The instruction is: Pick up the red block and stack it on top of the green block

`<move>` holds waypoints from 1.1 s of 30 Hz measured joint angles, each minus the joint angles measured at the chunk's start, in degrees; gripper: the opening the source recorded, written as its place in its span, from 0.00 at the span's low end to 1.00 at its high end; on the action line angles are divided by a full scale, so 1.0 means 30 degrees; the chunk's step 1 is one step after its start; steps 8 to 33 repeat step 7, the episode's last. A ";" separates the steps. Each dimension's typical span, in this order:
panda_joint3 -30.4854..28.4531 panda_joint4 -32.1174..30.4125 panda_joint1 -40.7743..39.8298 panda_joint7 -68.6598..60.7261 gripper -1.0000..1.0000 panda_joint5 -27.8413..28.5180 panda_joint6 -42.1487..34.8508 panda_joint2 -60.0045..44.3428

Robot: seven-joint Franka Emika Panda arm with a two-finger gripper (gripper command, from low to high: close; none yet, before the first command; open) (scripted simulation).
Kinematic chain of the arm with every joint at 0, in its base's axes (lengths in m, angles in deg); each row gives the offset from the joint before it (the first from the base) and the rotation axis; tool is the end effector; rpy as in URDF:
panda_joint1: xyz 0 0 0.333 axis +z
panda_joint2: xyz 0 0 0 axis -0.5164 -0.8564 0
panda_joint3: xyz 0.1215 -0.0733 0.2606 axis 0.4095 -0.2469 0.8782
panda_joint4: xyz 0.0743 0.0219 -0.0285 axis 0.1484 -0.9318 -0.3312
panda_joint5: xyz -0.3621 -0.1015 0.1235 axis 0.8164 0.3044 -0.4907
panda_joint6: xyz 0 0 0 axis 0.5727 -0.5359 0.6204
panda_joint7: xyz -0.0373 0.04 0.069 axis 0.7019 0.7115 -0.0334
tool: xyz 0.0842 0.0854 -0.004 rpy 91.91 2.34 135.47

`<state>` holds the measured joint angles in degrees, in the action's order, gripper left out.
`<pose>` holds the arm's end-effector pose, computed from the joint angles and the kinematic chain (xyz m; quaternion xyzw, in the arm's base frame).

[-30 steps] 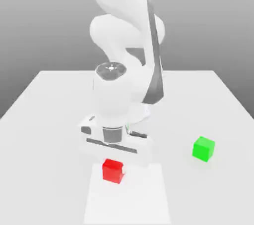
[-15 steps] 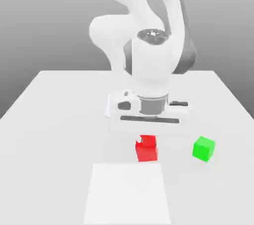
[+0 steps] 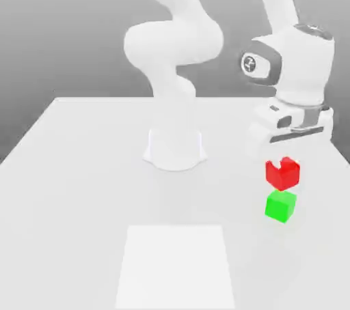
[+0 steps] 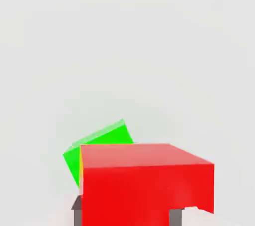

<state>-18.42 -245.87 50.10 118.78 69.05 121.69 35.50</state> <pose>0.2537 0.2374 0.1812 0.9852 -0.1680 0.0166 0.0284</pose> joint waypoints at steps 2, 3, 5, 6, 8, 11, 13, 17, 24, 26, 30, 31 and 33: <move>0.0121 0.0049 -0.0444 0.0873 0.00 0.1254 0.0581 -0.0767; 0.0122 0.0072 -0.0615 0.1265 0.00 0.1811 0.0878 -0.1138; -0.0017 0.0107 -0.0728 0.1835 0.00 0.2634 0.1489 -0.1837; -0.0096 0.0118 -0.0718 0.2039 0.00 0.2916 0.1809 -0.2161; -0.0072 0.0121 -0.0840 0.2139 0.00 0.3055 0.2140 -0.2463; -0.0072 0.0121 -0.0840 0.2139 0.00 0.3055 0.2140 -0.2463; -0.0072 0.0121 -0.0840 0.2139 0.00 0.3055 0.2140 -0.2463; -0.0072 0.0121 -0.0840 0.2139 0.00 0.3055 0.2140 -0.2463; -0.0072 0.0121 -0.0840 0.2139 0.00 0.3055 0.2140 -0.2463; -0.0072 0.0121 -0.0840 0.2139 0.00 0.3055 0.2140 -0.2463; -0.0072 0.0121 -0.0840 0.2139 0.00 0.3055 0.2140 -0.2463; -0.0072 0.0121 -0.0840 0.2139 0.00 0.3055 0.2140 -0.2463; -0.0072 0.0121 -0.0840 0.2139 0.00 0.3055 0.2140 -0.2463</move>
